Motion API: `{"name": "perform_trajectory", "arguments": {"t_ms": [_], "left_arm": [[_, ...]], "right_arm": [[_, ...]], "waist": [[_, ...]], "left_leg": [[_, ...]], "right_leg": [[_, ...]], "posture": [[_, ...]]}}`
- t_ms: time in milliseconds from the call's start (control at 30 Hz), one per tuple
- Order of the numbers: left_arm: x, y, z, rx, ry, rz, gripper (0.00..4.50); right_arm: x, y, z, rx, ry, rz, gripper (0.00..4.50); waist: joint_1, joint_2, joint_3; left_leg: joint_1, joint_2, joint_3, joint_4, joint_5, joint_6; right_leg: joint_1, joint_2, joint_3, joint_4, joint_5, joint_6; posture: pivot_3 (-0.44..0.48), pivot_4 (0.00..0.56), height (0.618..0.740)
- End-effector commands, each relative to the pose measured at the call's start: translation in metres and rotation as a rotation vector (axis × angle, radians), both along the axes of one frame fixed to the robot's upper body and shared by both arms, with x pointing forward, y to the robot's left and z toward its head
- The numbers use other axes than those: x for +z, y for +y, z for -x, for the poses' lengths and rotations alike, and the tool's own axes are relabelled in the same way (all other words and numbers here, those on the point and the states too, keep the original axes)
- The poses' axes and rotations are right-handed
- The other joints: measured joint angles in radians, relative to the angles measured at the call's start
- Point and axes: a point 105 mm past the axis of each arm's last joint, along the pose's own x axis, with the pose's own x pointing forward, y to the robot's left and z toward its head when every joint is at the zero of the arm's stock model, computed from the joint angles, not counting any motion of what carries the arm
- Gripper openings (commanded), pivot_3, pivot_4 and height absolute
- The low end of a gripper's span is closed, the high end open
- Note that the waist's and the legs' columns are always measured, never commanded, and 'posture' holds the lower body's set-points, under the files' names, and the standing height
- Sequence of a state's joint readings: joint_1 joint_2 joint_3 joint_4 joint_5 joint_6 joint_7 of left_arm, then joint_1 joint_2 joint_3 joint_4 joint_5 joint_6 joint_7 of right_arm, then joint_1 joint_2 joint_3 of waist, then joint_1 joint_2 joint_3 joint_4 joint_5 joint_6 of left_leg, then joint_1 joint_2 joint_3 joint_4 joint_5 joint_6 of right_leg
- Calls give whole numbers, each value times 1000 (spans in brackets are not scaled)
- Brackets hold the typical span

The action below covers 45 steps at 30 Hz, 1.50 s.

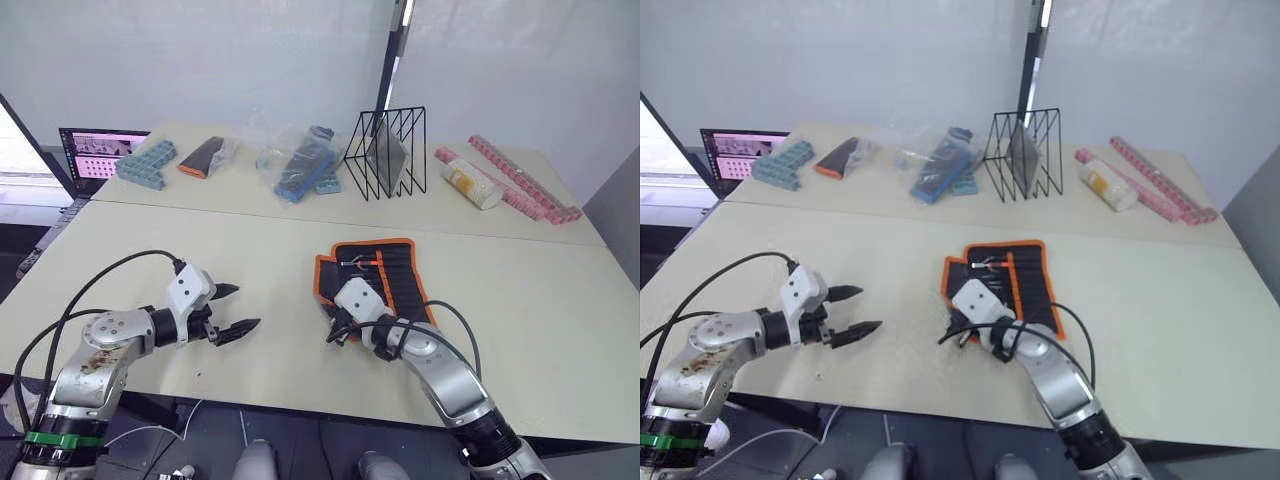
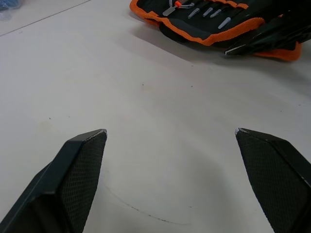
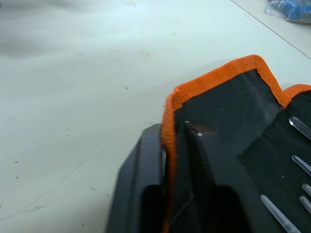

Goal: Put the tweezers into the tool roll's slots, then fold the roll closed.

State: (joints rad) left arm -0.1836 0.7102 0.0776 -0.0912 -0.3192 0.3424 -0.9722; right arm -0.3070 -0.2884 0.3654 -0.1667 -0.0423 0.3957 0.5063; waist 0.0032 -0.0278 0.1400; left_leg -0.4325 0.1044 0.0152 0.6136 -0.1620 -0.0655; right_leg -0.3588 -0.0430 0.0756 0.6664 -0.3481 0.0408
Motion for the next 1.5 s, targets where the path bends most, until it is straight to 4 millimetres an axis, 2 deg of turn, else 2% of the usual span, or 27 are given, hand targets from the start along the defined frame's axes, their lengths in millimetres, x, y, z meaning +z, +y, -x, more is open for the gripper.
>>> {"name": "perform_trajectory", "arguments": {"t_ms": [33,233,500,633,767,1000,1200,1333,1500], "left_arm": [[10,-6,-7,-38,-58,-23,4500],[9,-29,-24,-158,-103,-80,4500],[11,-59,-40,-338,-138,-122,4500],[13,-78,-49,-420,-183,-186,4500],[14,-101,-47,-554,-224,-240,4500],[10,-120,-50,-685,-274,-333,4500],[14,-136,-62,-716,-352,-394,4500],[14,-141,-65,-736,-352,-388,3370],[3,-136,-64,-769,-366,-461,1637]], "right_arm": [[19,5,0,58,-64,-29,29],[25,-4,-1,142,-71,-20,29],[35,-25,23,257,-55,-51,29],[30,-37,43,318,-1,-49,29],[23,-50,55,332,35,-24,29],[20,-59,57,293,37,-12,29],[22,-64,56,250,36,-47,29],[20,-67,56,235,37,-44,0],[19,-70,53,207,30,-57,0]], "waist": [[1,0,0],[4,0,0],[9,0,0],[13,0,0],[10,0,1],[8,1,1],[12,0,1],[12,0,1],[9,1,1]], "left_leg": [[0,0,0,0,0,0],[0,0,0,0,0,0],[-3,0,0,1,0,0],[-4,0,0,1,0,0],[-5,-1,0,2,0,0],[-5,-1,-1,3,0,1],[-6,-1,-1,4,0,1],[-6,-1,-1,4,0,1],[-6,-1,-1,4,0,1]], "right_leg": [[0,0,0,0,0,0],[0,0,0,1,0,0],[-2,0,0,1,0,0],[-2,0,0,1,0,0],[-2,0,0,0,0,0],[-2,1,0,0,0,0],[-1,1,0,0,0,0],[-1,1,0,0,0,0],[-1,1,-1,1,0,0]], "posture": [[0,150,713],[0,150,713],[0,150,713],[0,150,713],[0,150,713],[0,150,713],[0,150,713],[0,150,713],[0,150,713]]}}
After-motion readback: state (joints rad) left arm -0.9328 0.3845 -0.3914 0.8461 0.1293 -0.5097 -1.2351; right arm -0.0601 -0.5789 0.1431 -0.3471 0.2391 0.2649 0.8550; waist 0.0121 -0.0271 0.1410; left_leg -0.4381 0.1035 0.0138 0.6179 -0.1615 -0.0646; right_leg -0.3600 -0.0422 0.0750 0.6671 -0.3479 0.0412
